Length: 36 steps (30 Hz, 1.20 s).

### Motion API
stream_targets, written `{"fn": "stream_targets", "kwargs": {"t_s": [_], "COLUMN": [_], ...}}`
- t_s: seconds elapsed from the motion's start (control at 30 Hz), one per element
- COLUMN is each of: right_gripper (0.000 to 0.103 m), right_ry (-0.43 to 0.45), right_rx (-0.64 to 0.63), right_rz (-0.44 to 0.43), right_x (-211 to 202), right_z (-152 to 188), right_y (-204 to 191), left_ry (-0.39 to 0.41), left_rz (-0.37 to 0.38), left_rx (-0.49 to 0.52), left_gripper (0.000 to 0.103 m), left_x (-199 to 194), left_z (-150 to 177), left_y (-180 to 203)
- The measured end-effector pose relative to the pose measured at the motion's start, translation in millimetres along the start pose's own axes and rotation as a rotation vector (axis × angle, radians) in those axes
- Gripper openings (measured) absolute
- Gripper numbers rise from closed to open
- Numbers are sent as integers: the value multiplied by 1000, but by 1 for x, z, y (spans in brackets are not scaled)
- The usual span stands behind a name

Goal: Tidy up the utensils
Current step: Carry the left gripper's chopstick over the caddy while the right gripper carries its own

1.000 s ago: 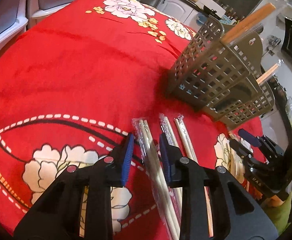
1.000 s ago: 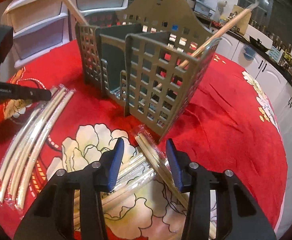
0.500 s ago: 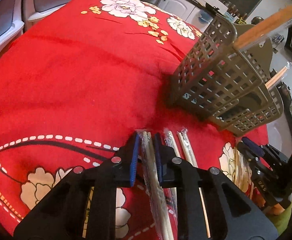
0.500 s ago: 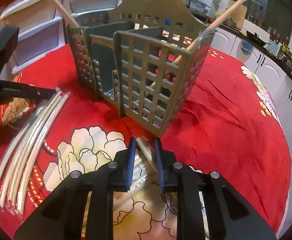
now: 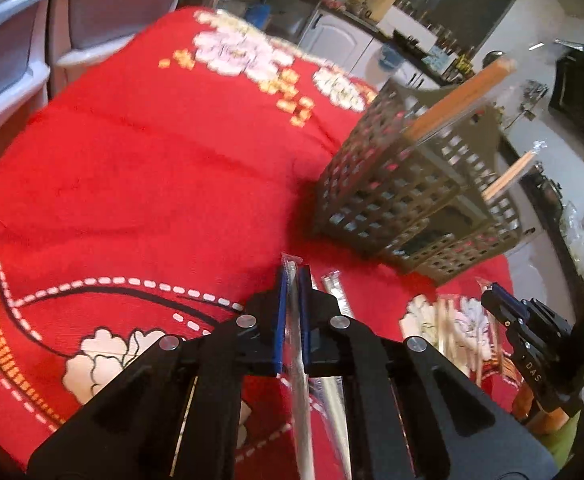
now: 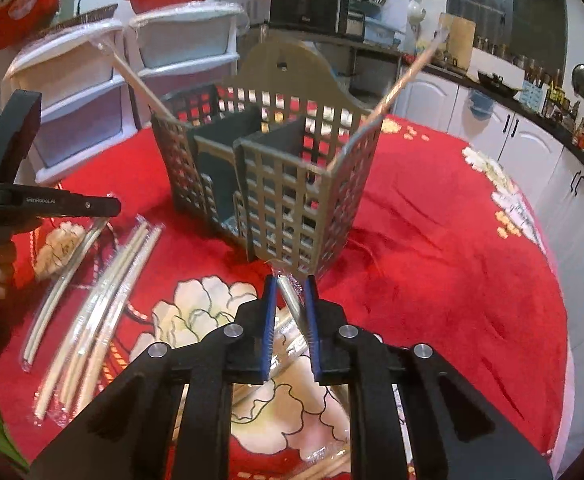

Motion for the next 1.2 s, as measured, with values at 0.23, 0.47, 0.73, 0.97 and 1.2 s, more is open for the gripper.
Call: {"fn": "stream_targets", "kwargs": {"t_s": [0.23,0.47,0.73,0.97,1.2], "right_gripper": [6,6,6,6,6], "right_ry": [120,230,318,390,453], "right_rx": [-9,5,42,73,116], "right_rz": [14,19,10,0,-6], "right_x": [-38,-71,-100,-115,-118], "right_z": [-35,-72,-104,-123,-140], "right_y": [-9,-10,-10,-11,-7], "left_ry": [85,147,202,227,271], "left_rz": [51,94,142,192,224], "left_rx": [24,57,97,104,128], "left_gripper": [1,1,1,1,1], "left_x": [-32,-54,-74,-84,-92], "left_z": [-26,-48,-69,-81,-99], "left_y": [20,43,67,85,106]}}
Point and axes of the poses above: each gripper's, at about its wrist camera, not at the fingertips, and x roughly the way its jaws point, y to its right, z to its underside, the point moved 9 cm from there along x, roughly the way its jaws point, and after that the axes turned 13 degrees about y, right-handed, at the moved point
